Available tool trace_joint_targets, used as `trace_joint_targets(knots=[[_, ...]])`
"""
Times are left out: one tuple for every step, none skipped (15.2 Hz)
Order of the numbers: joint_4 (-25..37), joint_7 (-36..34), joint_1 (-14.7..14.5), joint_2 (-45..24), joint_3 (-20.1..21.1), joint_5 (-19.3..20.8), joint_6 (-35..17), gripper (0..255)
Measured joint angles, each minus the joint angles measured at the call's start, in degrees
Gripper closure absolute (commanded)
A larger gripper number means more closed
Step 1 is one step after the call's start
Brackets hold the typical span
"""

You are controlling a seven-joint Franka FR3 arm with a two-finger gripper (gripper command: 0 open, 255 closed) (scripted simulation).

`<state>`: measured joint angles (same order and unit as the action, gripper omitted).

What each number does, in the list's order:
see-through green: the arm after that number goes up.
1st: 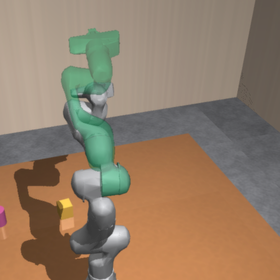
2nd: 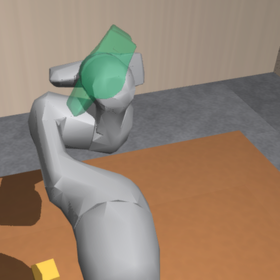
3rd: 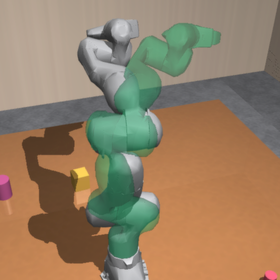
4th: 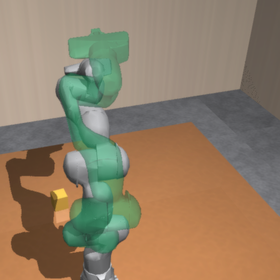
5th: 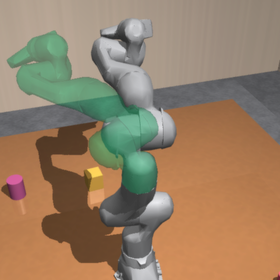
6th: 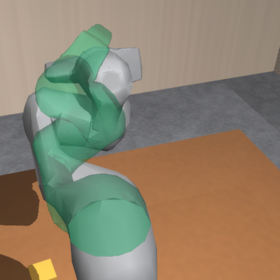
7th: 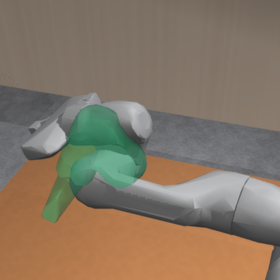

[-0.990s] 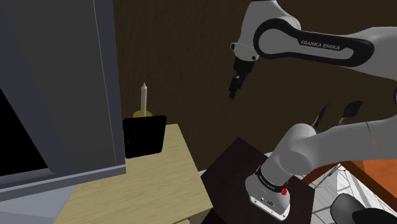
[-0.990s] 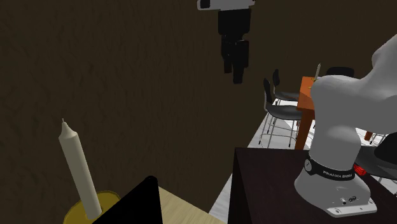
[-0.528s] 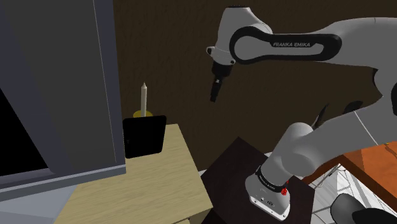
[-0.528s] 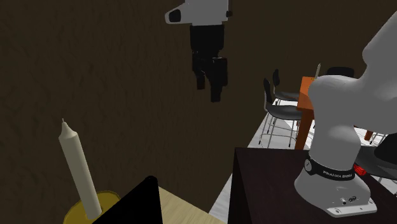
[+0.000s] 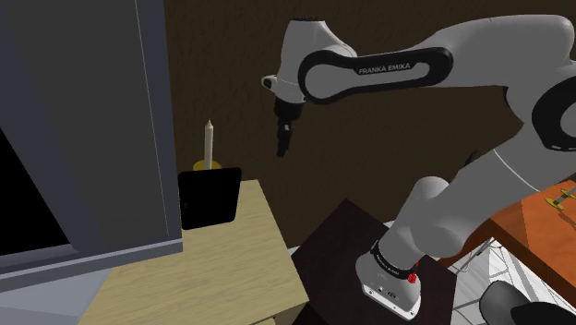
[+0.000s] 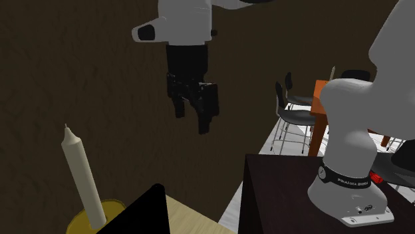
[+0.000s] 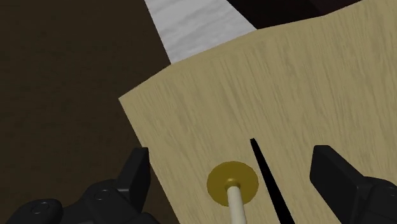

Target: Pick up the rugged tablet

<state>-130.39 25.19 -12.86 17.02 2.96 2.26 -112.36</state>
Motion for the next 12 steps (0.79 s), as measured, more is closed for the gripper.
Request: trace_joint_targets(knots=[[0.64, 1.09, -0.72, -1.74, 0.41, -0.35, -1.26, 0], [1.72, 2.23, -1.43, -3.19, 0.81, -0.72, -1.81, 0], [2.24, 3.57, -2.01, -4.76, 1.09, -1.02, -3.04, 0], [3.33, 4.67, -2.70, -6.10, 1.56, -1.37, -3.47, 0], [3.76, 5.95, -3.32, -6.95, 1.93, -1.72, -4.09, 0], [4.86, 7.22, -3.91, -8.39, 2.31, -2.03, -4.64, 0], [5.54, 8.54, -4.45, -9.84, 2.68, -2.29, -5.59, 0], [6.35, 9.50, -5.13, -11.37, 3.26, -2.56, -6.46, 0], [6.93, 10.59, -5.58, -12.20, 3.61, -2.81, -6.85, 0], [7.05, 11.16, -5.81, -12.84, 3.80, -2.92, -7.47, 0], [6.71, 11.28, -6.00, -13.21, 3.98, -2.97, -8.21, 0], [6.41, 11.43, -6.05, -13.61, 4.03, -2.98, -8.93, 0]])
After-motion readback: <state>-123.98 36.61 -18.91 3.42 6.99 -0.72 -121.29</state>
